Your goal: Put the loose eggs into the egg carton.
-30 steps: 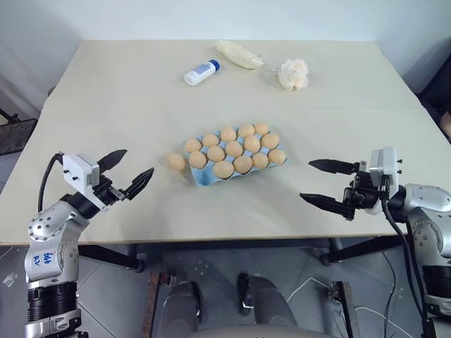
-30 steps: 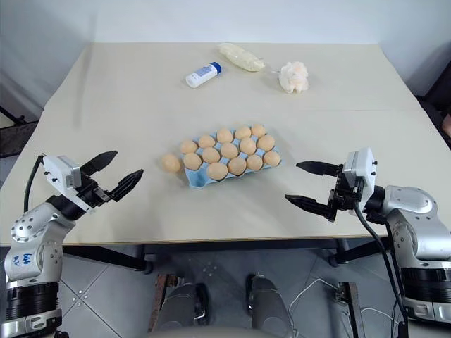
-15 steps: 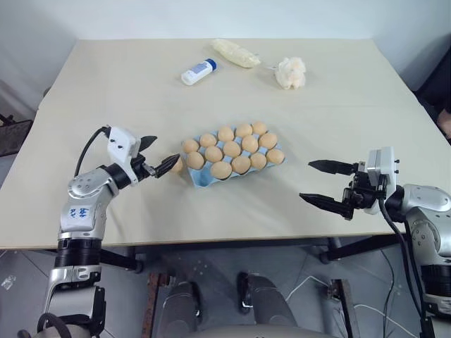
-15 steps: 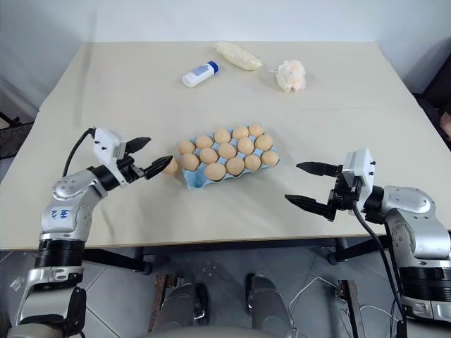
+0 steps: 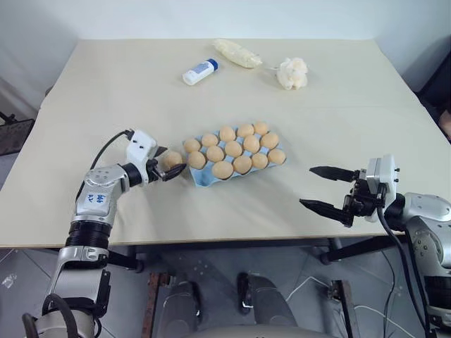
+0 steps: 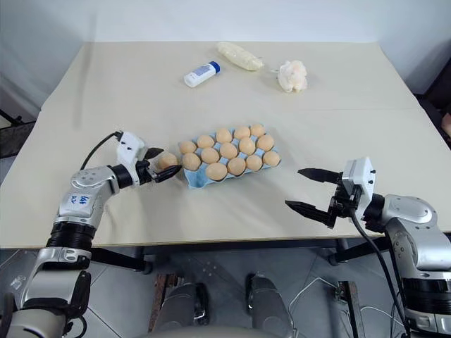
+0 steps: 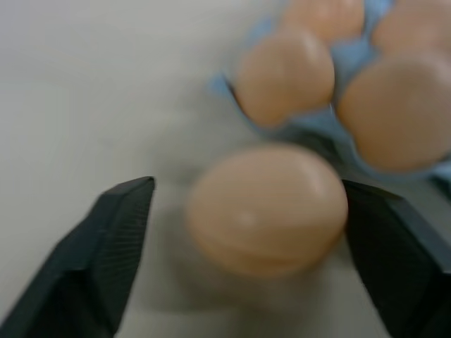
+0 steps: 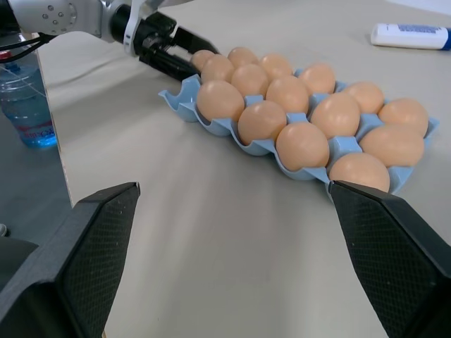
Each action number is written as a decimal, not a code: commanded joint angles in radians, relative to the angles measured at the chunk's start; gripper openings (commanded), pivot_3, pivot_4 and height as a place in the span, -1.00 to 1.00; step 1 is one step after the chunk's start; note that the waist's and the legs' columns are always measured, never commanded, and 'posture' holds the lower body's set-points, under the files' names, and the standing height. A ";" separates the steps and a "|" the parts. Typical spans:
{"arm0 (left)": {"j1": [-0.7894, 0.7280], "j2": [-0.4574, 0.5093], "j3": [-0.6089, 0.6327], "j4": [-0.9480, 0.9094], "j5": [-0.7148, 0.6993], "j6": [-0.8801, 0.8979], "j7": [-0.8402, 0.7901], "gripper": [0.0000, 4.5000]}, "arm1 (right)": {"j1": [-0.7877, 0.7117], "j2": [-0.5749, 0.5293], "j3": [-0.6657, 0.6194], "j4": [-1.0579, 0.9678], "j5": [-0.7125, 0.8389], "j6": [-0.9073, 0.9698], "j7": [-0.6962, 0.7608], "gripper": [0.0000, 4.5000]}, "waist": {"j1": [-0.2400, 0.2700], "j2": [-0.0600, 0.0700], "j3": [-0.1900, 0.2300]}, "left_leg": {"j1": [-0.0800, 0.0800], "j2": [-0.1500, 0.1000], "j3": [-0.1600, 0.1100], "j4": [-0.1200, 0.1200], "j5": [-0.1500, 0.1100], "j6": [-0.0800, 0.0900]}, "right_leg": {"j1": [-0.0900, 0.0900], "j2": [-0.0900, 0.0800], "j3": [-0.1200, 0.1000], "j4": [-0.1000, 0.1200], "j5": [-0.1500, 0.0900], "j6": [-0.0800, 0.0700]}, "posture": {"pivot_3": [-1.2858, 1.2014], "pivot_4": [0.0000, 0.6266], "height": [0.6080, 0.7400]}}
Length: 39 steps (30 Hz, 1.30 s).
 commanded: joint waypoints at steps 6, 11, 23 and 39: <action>-0.036 0.004 0.024 0.003 0.002 -0.008 0.015 -0.05 | -0.006 -0.017 -0.043 -0.015 0.016 -0.005 -0.004 1.00 | 0.000 0.000 0.000 | 0.000 0.000 0.000 -0.001 0.000 0.000 | 0.000 0.000 0.000 0.000 0.000 0.000 | 0.03 -0.52 1.00; -0.034 0.014 0.058 -0.020 -0.030 -0.037 -0.006 -0.11 | -0.009 -0.018 -0.041 -0.011 0.014 -0.007 -0.003 1.00 | 0.000 0.000 0.000 | 0.000 0.000 0.000 0.000 0.000 0.000 | 0.000 0.000 0.000 0.000 0.000 0.000 | 0.03 -0.52 1.00; -0.039 0.092 0.023 -0.205 -0.170 0.007 -0.355 -0.12 | -0.032 -0.012 -0.030 0.011 0.006 -0.014 -0.003 1.00 | 0.001 0.001 0.001 | 0.000 0.000 0.000 0.000 0.000 0.000 | 0.000 0.000 0.000 0.000 0.000 0.000 | 0.03 -0.52 1.00; -0.114 0.049 -0.073 -0.104 -0.096 -0.047 -0.422 0.73 | 0.003 -0.008 -0.041 -0.021 0.014 -0.014 -0.029 1.00 | 0.000 0.001 0.001 | 0.000 0.000 0.000 0.000 0.002 0.004 | 0.000 0.001 0.000 0.000 0.000 0.000 | 0.03 -0.52 1.00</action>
